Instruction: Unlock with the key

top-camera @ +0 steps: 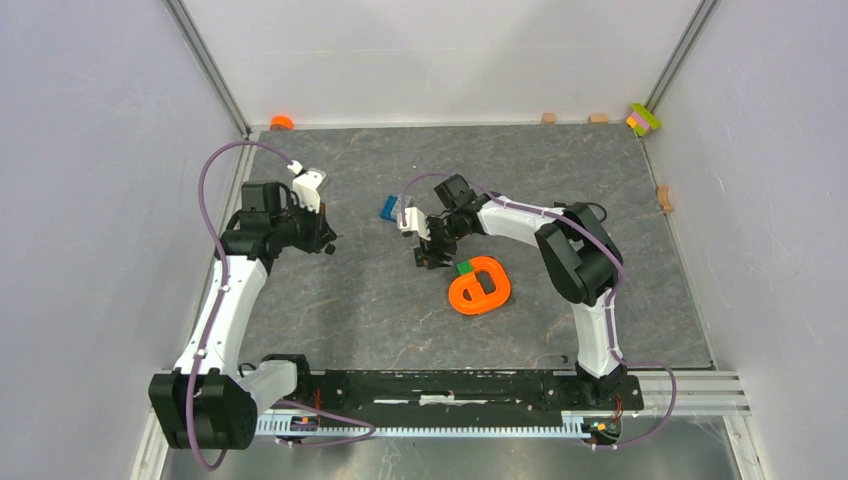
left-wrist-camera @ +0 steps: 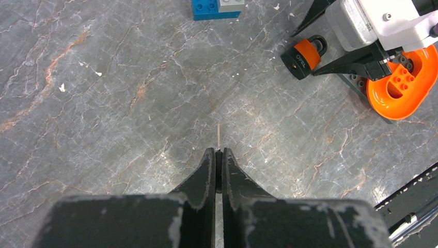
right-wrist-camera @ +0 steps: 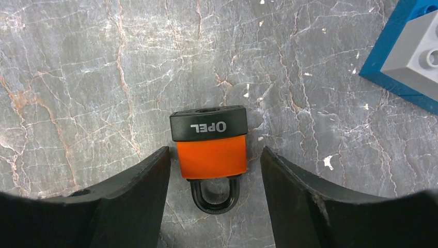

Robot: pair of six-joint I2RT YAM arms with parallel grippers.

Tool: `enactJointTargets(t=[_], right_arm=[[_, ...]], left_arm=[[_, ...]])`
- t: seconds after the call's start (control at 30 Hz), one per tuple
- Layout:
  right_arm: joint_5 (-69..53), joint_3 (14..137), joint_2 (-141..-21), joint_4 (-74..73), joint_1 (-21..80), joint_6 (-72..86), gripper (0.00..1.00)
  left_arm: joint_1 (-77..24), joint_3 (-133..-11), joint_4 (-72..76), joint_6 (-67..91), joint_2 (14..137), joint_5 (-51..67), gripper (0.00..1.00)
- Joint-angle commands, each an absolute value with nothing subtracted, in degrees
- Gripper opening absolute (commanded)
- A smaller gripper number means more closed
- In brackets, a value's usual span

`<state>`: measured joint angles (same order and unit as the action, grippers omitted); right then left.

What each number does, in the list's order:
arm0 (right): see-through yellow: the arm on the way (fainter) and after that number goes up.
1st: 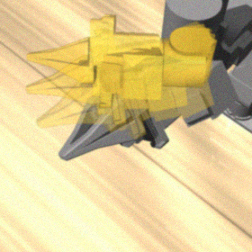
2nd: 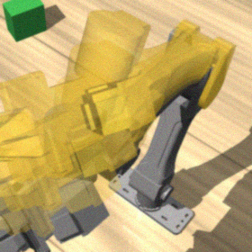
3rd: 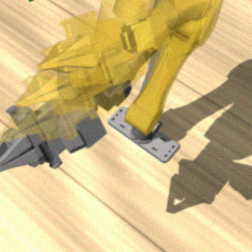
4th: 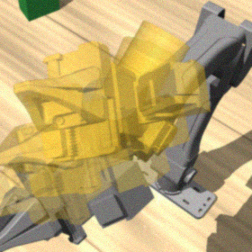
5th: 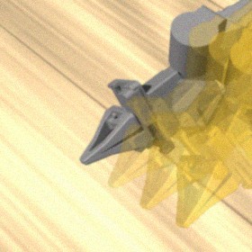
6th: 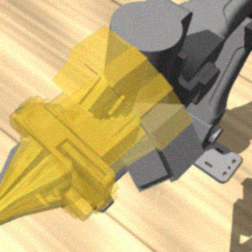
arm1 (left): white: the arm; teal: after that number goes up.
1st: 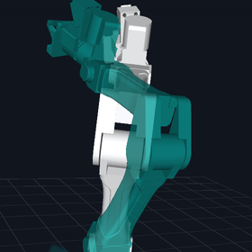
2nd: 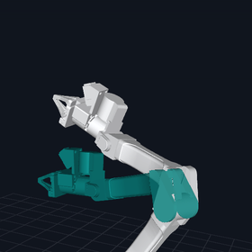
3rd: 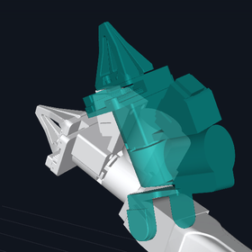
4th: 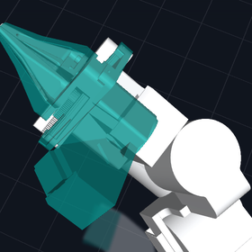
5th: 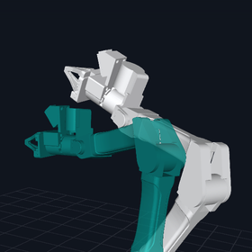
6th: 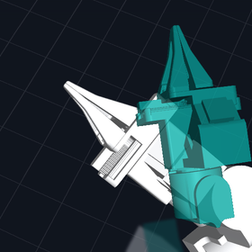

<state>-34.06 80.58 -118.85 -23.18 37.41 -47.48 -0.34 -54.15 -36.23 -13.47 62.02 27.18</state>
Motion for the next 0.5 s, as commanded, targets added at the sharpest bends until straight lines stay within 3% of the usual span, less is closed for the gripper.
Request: enactJointTargets(t=[0.0, 0.27, 0.47], right_arm=[[-34.2, 82.0, -121.4, -23.6, 37.3, -49.0, 0.7], [-35.5, 83.0, -122.7, -24.3, 37.3, -49.4, 0.66], [-35.6, 82.3, -122.9, -24.9, 37.2, -50.4, 0.54]], left_arm=[[-0.3, -55.1, -35.2, -13.8, 62.2, 28.5, 0.06], [-0.3, -55.2, -35.4, -13.8, 62.0, 28.5, 0.06], [-0.3, -55.0, -35.5, -13.8, 61.9, 28.5, 0.06]])
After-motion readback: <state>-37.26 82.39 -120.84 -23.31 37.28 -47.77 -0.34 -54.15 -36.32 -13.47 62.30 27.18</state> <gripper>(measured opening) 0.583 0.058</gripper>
